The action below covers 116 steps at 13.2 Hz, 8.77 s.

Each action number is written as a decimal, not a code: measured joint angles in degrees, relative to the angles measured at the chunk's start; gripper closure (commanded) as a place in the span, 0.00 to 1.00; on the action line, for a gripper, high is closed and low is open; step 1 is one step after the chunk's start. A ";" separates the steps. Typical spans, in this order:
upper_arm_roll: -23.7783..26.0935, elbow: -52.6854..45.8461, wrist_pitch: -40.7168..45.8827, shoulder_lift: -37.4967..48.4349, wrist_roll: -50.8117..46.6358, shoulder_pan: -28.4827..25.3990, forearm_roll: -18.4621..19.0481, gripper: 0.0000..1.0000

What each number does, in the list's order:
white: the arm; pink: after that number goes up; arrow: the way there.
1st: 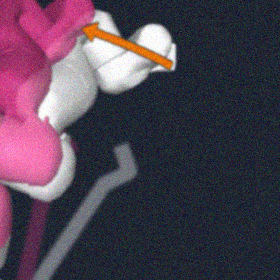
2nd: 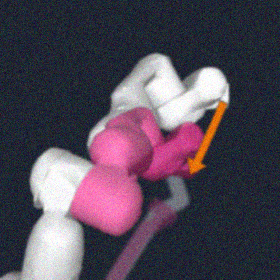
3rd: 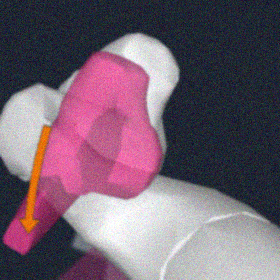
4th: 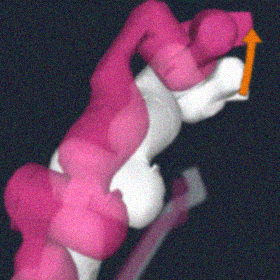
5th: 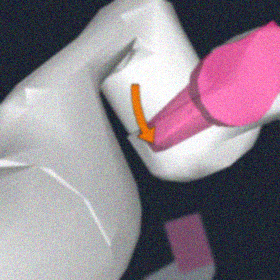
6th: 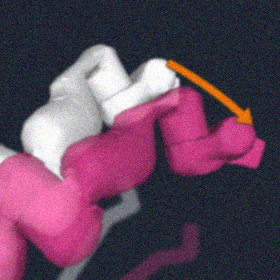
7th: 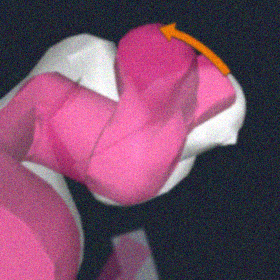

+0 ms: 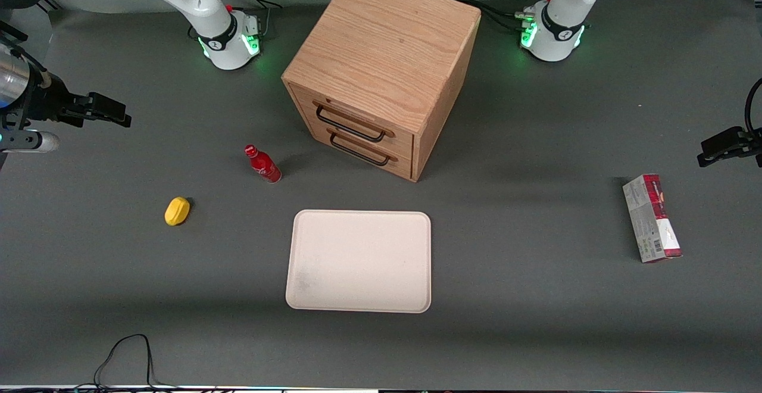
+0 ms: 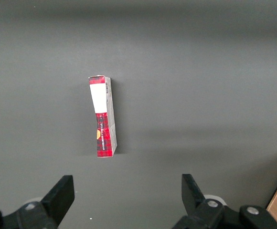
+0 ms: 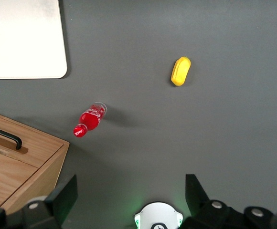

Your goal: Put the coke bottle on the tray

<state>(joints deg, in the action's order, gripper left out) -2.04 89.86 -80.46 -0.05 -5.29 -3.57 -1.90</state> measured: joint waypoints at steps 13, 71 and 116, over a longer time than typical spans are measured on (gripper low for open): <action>0.27 -2.10 0.71 0.18 0.06 -0.31 0.00 0.00; 0.31 46.39 -51.02 1.86 -16.72 -19.35 -0.27 1.00; 1.30 -38.15 -25.84 -52.88 -16.80 -16.75 -1.87 1.00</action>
<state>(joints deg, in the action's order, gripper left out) -0.75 51.70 -106.29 -52.93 -22.09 -20.32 -3.76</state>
